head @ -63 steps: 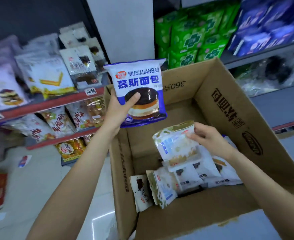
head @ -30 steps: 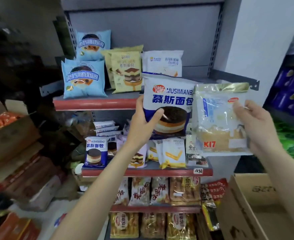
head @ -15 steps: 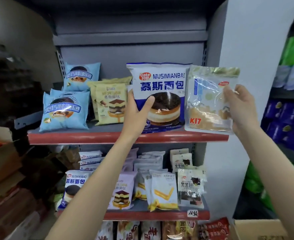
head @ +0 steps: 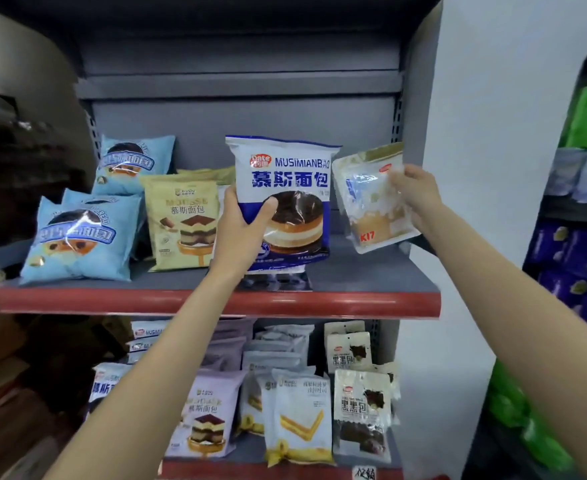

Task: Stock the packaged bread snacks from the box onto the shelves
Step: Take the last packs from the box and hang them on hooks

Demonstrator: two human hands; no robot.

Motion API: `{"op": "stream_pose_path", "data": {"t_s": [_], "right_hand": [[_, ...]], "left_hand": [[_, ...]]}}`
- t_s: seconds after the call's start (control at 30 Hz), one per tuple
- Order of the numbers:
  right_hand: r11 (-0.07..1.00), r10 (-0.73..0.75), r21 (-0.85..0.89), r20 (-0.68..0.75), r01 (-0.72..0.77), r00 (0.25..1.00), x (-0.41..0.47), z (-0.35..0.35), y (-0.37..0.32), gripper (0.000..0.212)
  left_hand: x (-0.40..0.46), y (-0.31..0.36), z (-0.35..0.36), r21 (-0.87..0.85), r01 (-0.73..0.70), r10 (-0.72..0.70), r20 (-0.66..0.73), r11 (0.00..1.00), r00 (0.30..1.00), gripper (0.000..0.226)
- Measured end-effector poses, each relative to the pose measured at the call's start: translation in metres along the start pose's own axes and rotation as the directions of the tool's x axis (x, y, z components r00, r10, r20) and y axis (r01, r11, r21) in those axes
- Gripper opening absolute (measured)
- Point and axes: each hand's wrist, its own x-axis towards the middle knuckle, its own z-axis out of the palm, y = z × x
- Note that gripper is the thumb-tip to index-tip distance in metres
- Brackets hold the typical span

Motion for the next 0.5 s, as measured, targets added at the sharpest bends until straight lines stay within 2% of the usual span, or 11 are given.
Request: {"op": "stream_pose_path", "data": {"t_s": [0.13,0.33,0.43,0.5], "right_hand": [[0.983,-0.051,-0.179,-0.031,0.044,0.998,0.030,0.005,0.021,0.017],[0.993,0.061,-0.100,-0.034,-0.064,0.998,0.065,0.016,0.050,0.029],[0.984,0.073,-0.164,-0.008,-0.073,0.997,0.067,0.024,0.062,0.018],[0.979,0.088,-0.187,0.047,-0.078,0.995,0.064,0.025,0.068,0.032]], "left_hand": [[0.008,-0.005,0.002,0.002,0.034,-0.034,-0.020,0.999,0.999,0.031],[0.017,-0.012,0.002,-0.006,0.075,-0.075,-0.018,0.997,0.997,0.024],[0.018,-0.014,0.003,0.002,0.069,-0.069,-0.015,0.998,0.997,0.025],[0.017,-0.013,0.003,0.001,0.063,-0.063,-0.009,0.998,0.998,0.026]]}}
